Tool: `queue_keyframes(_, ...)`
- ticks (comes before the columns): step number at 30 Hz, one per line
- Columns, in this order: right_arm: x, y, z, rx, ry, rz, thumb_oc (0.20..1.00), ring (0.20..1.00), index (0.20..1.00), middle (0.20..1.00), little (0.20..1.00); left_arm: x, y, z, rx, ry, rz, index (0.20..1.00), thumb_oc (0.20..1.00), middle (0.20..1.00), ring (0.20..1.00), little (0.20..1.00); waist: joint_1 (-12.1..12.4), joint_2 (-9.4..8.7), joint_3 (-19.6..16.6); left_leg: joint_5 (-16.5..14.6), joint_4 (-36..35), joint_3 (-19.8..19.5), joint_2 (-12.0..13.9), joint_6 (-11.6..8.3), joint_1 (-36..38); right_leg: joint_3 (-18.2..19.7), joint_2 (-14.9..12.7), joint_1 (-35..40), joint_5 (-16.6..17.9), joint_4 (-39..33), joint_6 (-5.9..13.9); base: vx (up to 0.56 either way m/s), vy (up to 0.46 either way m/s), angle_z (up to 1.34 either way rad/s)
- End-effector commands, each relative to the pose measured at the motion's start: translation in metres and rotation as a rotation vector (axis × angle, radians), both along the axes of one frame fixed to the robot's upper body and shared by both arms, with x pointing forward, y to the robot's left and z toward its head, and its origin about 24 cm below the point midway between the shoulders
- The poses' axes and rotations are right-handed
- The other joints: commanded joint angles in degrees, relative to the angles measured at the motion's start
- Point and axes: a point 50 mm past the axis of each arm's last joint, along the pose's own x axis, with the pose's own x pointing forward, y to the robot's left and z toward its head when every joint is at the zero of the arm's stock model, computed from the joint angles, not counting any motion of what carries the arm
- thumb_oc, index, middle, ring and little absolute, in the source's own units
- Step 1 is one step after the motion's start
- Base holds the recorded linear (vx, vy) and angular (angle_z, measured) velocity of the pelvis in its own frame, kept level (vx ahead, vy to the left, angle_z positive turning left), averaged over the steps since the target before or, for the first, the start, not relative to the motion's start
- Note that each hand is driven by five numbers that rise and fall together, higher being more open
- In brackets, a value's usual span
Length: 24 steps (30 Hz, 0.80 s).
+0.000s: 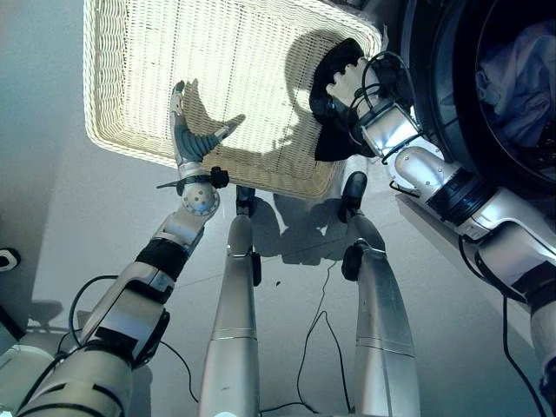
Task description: Put the clothes into the washing machine.
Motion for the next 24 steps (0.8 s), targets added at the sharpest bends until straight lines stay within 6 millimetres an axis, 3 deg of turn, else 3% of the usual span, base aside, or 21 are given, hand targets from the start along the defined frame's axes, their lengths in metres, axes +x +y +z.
queue_keyframes(1,0.007,-0.03,-0.021,0.251,0.114,-0.006,0.2,0.2,0.2,0.2,0.2,-0.002,0.003,0.021,-0.053,-0.097,0.008,1.0,1.0,1.0,1.0,1.0,-0.2,0.55,0.2,-0.2,1.6,2.7,-7.7,6.3,-1.9,-3.6,5.5,2.0,5.5,-6.6,3.86,0.0,0.0,0.0)
queue_keyframes(4,0.004,-0.027,-0.021,0.76,0.179,0.226,0.2,0.2,0.2,0.2,0.2,-0.001,0.007,0.022,-0.05,-0.096,0.01,1.0,1.0,1.0,1.0,1.0,-0.4,0.46,0.2,-0.4,1.8,2.6,-7.7,6.23,-2.1,-3.4,5.7,1.6,5.1,-6.0,3.71,0.0,0.0,0.0)
queue_keyframes(8,-0.001,-0.029,-0.013,1.027,0.139,0.384,0.2,0.2,0.2,0.2,0.2,-0.002,0.011,0.02,-0.05,-0.095,0.014,1.0,1.0,1.0,1.0,1.0,-0.6,0.38,0.2,-0.9,2.1,2.7,-7.6,6.12,-2.1,-3.2,5.8,1.5,4.8,-5.8,3.78,0.0,0.0,0.0)
queue_keyframes(9,-0.006,-0.029,-0.011,1.164,0.126,0.475,0.2,0.2,0.2,0.2,0.2,-0.003,0.011,0.017,-0.059,-0.096,0.02,1.0,1.0,1.0,1.0,1.0,-0.9,0.4,0.2,-1.1,2.0,2.8,-7.5,6.18,-2.1,-3.0,5.9,1.4,4.6,-5.6,3.82,0.0,0.03,0.0)
queue_keyframes(14,-0.016,-0.033,-0.012,1.402,0.134,0.642,0.2,0.2,0.2,0.2,0.2,-0.005,0.011,0.01,-0.078,-0.1,0.033,1.0,1.0,1.0,1.0,1.0,-1.7,0.28,0.2,-1.2,1.8,3.5,-7.0,6.1,-2.0,-2.7,6.0,1.1,4.3,-5.4,3.89,-0.01,0.031,0.0)
queue_keyframes(15,-0.019,-0.034,-0.016,1.506,0.189,0.707,0.2,0.2,0.2,0.2,0.2,-0.006,0.011,0.009,-0.083,-0.101,0.039,1.0,1.0,1.0,1.0,1.0,-2.0,0.2,0.2,-1.2,1.6,3.7,-6.8,6.08,-1.9,-2.7,6.0,1.2,4.3,-5.5,3.91,0.0,0.0,0.0)
queue_keyframes(24,-0.027,-0.048,-0.032,1.913,0.355,0.974,0.2,0.2,0.2,0.2,0.2,-0.008,0.018,0.006,-0.099,-0.098,0.057,1.0,1.0,1.0,1.0,1.0,-2.7,0.06,0.2,-1.3,1.0,4.2,-6.0,5.68,-0.8,-2.4,5.7,2.0,4.2,-5.6,4.27,0.0,0.004,-0.01)
